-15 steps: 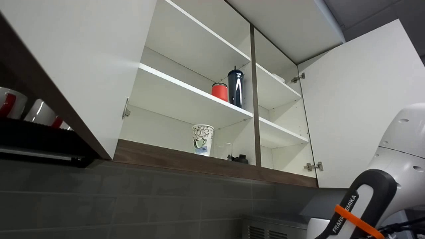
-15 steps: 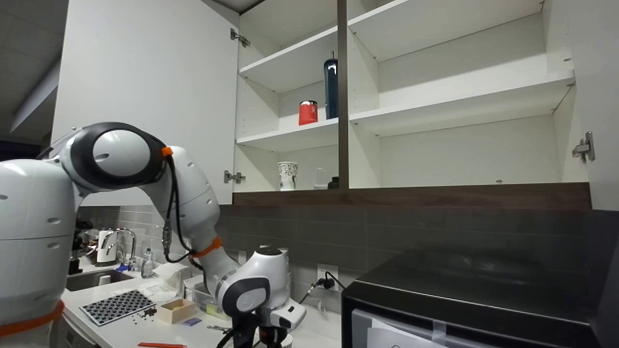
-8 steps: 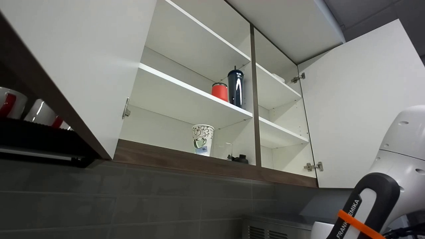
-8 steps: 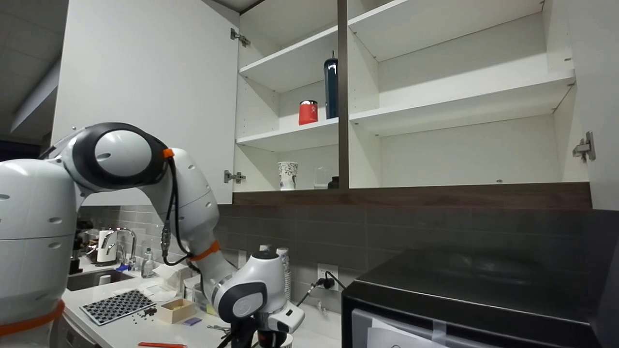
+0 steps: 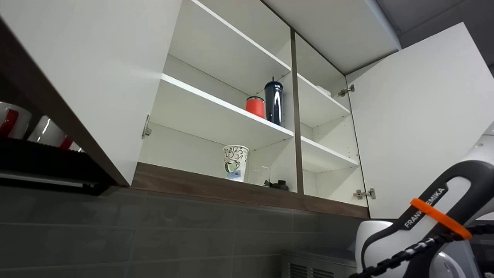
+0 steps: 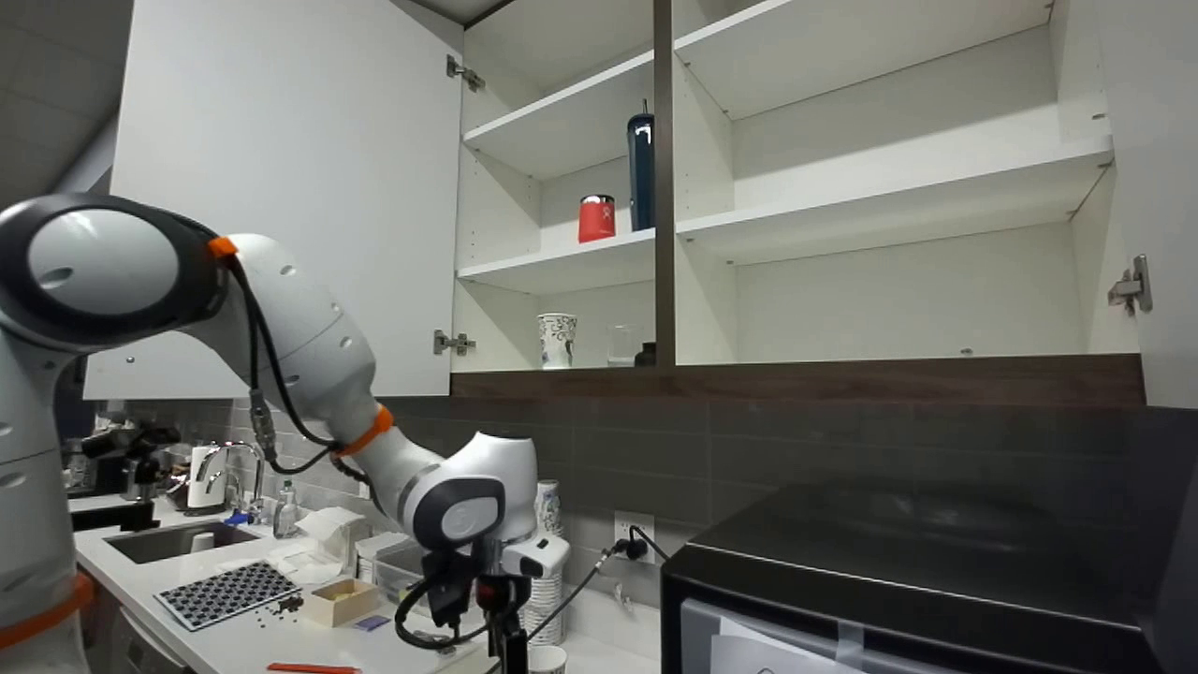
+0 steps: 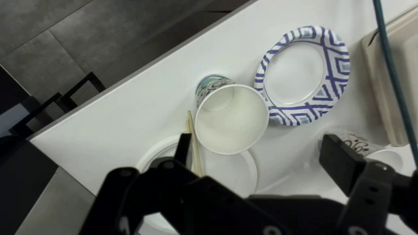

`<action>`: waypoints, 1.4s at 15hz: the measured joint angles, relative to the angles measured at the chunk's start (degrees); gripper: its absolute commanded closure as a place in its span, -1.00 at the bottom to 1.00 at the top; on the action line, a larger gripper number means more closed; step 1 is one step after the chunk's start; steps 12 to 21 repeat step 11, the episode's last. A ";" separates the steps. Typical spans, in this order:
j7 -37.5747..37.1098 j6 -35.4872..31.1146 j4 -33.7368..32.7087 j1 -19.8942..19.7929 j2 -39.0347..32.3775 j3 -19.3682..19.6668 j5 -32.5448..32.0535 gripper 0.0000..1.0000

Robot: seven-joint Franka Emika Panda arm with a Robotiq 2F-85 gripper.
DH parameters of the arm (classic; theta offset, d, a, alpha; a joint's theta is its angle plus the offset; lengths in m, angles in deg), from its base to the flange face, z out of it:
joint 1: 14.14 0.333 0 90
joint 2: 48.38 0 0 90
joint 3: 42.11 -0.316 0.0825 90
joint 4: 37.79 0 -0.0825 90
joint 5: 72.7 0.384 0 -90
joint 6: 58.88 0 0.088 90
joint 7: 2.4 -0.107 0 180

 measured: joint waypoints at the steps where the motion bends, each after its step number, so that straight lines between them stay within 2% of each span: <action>1: -0.01 2.67 0.01 -0.02 2.67 -0.60 -1.41 -1.00; 4: 0.05 8.74 -0.05 0.18 9.83 -2.81 -4.05 -1.00; 6: -0.02 9.19 -0.04 0.22 11.53 -3.29 -4.09 -1.00; 21: 0.00 9.13 -0.06 0.04 10.13 -3.03 -4.09 -1.00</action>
